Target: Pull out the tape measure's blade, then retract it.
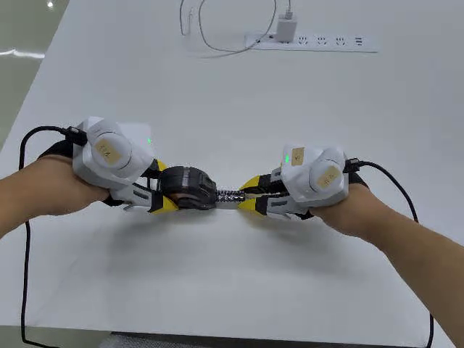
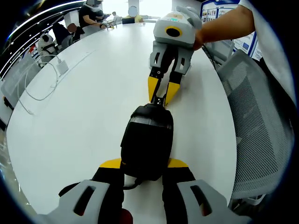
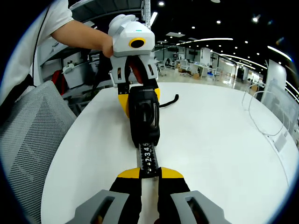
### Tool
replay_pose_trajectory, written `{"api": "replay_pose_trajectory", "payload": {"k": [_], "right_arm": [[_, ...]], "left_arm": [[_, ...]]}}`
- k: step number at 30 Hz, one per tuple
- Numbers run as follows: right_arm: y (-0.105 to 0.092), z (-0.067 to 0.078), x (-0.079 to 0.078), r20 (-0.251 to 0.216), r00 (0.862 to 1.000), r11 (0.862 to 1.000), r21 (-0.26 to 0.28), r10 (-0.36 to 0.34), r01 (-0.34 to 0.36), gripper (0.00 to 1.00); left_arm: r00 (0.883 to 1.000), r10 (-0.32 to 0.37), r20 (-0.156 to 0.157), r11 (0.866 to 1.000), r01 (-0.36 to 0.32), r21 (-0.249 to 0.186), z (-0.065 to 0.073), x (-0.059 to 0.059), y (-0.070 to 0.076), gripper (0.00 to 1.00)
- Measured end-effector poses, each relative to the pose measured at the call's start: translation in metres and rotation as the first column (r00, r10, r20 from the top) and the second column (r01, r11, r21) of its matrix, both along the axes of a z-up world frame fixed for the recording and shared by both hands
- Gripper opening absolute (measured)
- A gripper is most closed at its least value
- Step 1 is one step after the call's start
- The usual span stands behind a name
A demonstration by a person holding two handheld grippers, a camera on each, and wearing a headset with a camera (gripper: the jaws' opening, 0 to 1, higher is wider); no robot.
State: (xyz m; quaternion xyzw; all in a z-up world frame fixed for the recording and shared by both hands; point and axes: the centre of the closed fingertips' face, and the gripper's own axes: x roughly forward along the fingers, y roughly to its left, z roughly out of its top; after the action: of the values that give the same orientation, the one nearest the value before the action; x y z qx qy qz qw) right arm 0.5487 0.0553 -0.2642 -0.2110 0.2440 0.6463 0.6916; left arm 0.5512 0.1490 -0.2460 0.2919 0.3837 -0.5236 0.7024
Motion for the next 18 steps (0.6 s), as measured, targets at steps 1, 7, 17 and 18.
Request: {"api": "replay_pose_trajectory", "payload": {"k": [1,7,17,18], "right_arm": [[-0.001,0.0,0.0,-0.001,1.0,1.0,-0.001,0.0,0.0,0.08],[-0.007,0.0,0.0,-0.001,1.0,1.0,-0.006,-0.008,0.008,0.08],[-0.018,0.0,0.0,-0.002,1.0,1.0,-0.014,-0.019,0.019,0.08],[-0.018,0.0,0.0,-0.001,1.0,1.0,-0.015,-0.019,0.019,0.08]], "left_arm": [[1.0,0.0,-0.001,1.0,0.0,0.001,0.0,0.0,0.0,0.26],[1.0,-0.002,-0.005,1.0,0.002,0.006,0.0,0.0,0.0,0.26],[1.0,-0.003,-0.008,1.0,0.003,0.006,0.0,-0.001,0.0,0.26],[1.0,-0.003,-0.008,1.0,0.003,0.007,0.0,-0.001,0.0,0.26]]}}
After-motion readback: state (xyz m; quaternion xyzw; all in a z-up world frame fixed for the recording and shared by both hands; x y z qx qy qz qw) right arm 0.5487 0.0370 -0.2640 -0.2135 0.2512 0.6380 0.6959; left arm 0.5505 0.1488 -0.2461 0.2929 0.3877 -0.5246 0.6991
